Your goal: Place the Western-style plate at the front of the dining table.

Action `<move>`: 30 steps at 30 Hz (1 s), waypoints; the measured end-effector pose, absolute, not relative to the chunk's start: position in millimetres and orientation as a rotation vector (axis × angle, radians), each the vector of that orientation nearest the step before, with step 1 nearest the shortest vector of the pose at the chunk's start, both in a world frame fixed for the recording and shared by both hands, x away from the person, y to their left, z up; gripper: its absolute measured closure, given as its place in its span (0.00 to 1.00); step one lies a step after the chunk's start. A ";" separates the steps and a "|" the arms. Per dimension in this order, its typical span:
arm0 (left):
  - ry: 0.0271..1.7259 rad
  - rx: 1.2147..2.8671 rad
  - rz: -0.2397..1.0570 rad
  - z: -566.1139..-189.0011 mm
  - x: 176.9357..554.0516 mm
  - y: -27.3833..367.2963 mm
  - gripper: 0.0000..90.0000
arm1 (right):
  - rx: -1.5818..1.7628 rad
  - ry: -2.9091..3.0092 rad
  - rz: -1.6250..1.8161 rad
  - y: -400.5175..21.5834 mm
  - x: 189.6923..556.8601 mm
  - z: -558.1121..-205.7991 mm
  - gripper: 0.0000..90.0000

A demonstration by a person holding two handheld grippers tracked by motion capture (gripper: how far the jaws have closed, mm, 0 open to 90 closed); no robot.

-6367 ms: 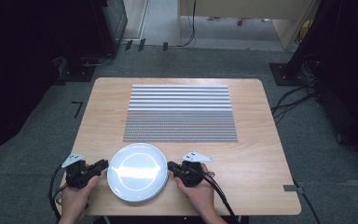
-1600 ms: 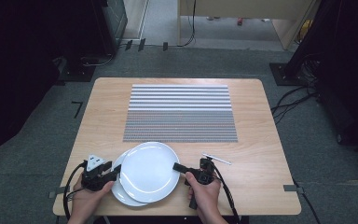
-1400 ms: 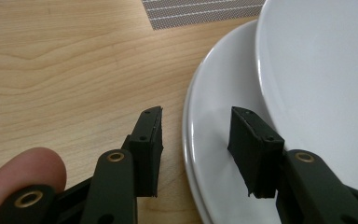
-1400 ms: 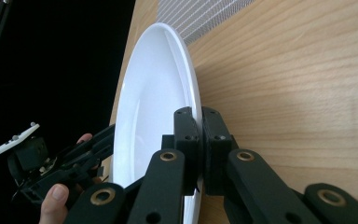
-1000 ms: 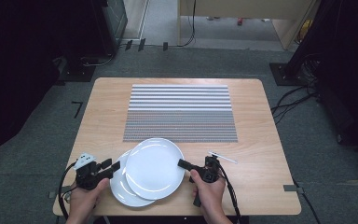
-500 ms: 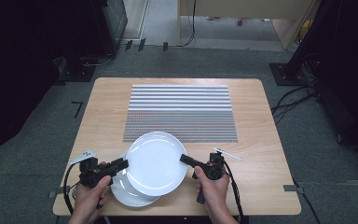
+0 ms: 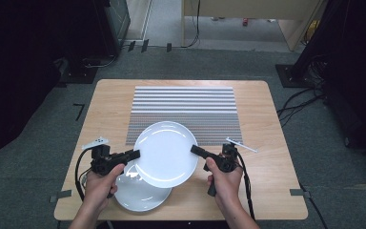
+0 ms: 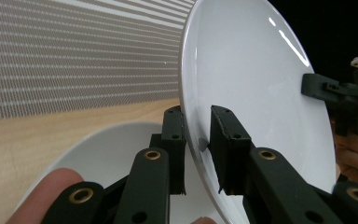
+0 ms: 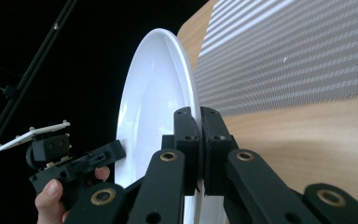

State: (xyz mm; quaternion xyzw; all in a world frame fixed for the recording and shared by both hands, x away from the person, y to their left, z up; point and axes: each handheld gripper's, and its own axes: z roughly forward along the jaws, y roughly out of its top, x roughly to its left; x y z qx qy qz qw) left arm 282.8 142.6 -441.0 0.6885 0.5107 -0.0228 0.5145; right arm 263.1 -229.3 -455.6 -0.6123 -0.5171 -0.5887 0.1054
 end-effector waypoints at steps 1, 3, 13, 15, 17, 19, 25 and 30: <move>1.230 1.660 -0.054 -438.9 288.0 140.6 0.85 | -1.809 -1.521 -1.736 -230.4 265.6 -454.1 0.97; 1.231 1.669 -0.053 -434.9 297.3 137.7 0.85 | -1.818 -1.515 -1.738 -233.1 273.3 -450.9 0.97; 1.284 1.709 -0.081 -428.8 361.1 122.6 0.85 | -1.878 -1.471 -1.734 -241.1 318.9 -446.1 0.97; 1.298 1.707 -0.104 -432.5 372.8 120.5 0.85 | -1.891 -1.469 -1.725 -242.8 327.3 -447.7 0.97; 1.315 1.708 -0.122 -437.4 386.4 116.7 0.86 | -1.905 -1.463 -1.710 -245.8 338.6 -451.4 0.97; 1.334 1.707 -0.130 -441.3 396.2 112.8 0.86 | -1.924 -1.449 -1.690 -248.4 348.3 -455.1 0.97; 1.392 1.715 -0.124 -452.7 427.5 99.8 0.85 | -1.973 -1.435 -1.667 -254.2 375.3 -466.1 0.97; 1.415 1.724 -0.123 -454.8 447.1 92.5 0.85 | -1.993 -1.384 -1.643 -260.1 395.1 -475.8 0.97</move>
